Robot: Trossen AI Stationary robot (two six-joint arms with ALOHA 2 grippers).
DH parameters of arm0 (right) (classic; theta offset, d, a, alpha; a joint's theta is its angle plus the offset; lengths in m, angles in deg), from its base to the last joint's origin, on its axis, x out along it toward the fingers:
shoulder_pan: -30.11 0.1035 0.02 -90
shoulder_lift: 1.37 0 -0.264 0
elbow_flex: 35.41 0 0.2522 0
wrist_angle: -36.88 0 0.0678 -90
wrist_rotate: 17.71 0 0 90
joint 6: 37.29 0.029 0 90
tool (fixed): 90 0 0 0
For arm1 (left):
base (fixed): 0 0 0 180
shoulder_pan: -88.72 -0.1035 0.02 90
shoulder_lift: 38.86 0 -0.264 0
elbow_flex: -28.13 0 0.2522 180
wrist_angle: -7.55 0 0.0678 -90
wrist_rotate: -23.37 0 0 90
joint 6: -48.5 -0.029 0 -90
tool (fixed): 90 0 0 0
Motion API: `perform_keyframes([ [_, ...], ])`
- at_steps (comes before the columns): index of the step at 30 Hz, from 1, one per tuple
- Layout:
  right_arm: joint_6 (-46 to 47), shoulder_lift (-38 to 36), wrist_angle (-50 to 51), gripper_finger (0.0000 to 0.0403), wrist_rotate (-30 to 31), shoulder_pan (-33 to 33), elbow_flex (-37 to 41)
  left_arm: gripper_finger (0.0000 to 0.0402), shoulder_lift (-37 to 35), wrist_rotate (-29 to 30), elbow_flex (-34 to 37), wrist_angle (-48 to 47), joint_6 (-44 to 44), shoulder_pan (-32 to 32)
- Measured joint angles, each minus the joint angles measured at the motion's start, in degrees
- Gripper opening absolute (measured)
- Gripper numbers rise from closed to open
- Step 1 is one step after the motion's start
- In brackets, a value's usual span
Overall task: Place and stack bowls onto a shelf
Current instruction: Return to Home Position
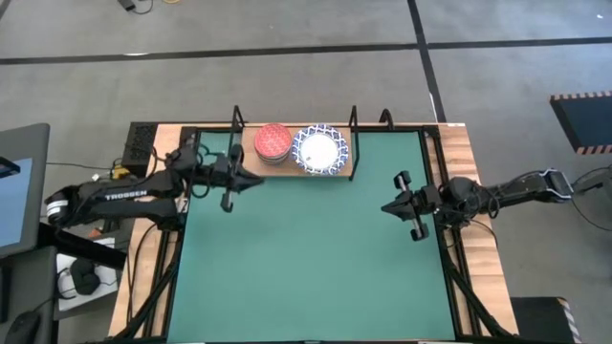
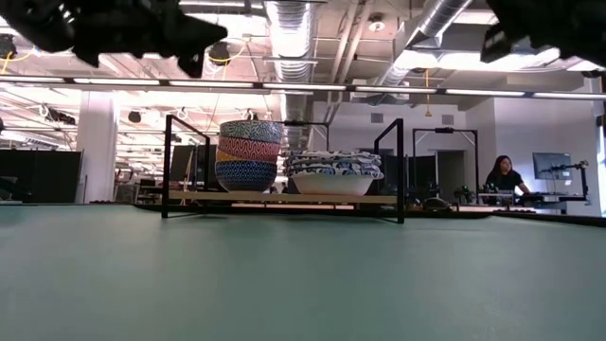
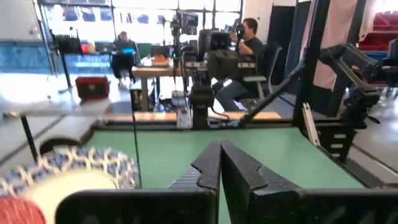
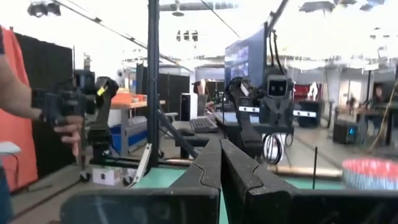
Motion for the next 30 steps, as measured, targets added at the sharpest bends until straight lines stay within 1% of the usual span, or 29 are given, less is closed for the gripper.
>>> perform_keyframes([
  [3,3.7,-2.1,0.5,0.0023,0.1,-0.8,3.0,0.0,-0.9,-0.1,2.8,-0.8,2.3,0.2],
  [5,5.0,-3.0,1.1,0.0022,0.2,-1.3,4.3,0.0,-1.3,-0.1,3.3,-1.9,2.8,0.2],
  [8,6.1,-4.7,1.1,0.0022,0.2,-2.1,5.5,0.0,-3.5,-0.1,3.2,-0.4,0.6,0.1],
  [11,6.1,-7.5,1.0,0.0022,0.2,-2.7,5.6,0.0,-8.2,-0.2,3.2,-0.7,-2.5,-1.1],
  [14,5.7,-10.6,2.4,0.0022,-1.2,-3.1,5.6,0.0,-13.4,-0.1,3.1,-5.6,-5.0,-3.2],
  [16,4.8,-12.7,5.5,0.0022,-1.8,-3.1,5.6,0.0,-15.7,-0.1,3.1,-10.3,-5.9,-4.1],
  [19,4.4,-15.3,9.7,0.0022,-2.0,-3.1,5.6,0.0,-17.5,-0.3,3.1,-16.2,-7.3,-4.1],
  [22,4.2,-16.9,10.6,0.0022,-2.1,-3.4,6.4,0.0,-17.7,-1.3,3.1,-18.2,-8.7,-2.9],
  [25,4.3,-18.0,10.6,0.0022,-2.1,-3.9,7.0,0.0,-17.5,-0.3,3.1,-17.5,-9.0,-1.8],
  [28,4.5,-18.1,9.7,0.0022,-2.0,-4.9,7.0,0.0,-17.2,2.2,3.1,-13.2,-6.7,-1.5],
  [30,4.5,-18.1,8.2,0.0022,-2.1,-5.5,7.0,0.0,-17.2,3.8,3.1,-8.6,-4.7,-1.5],
])
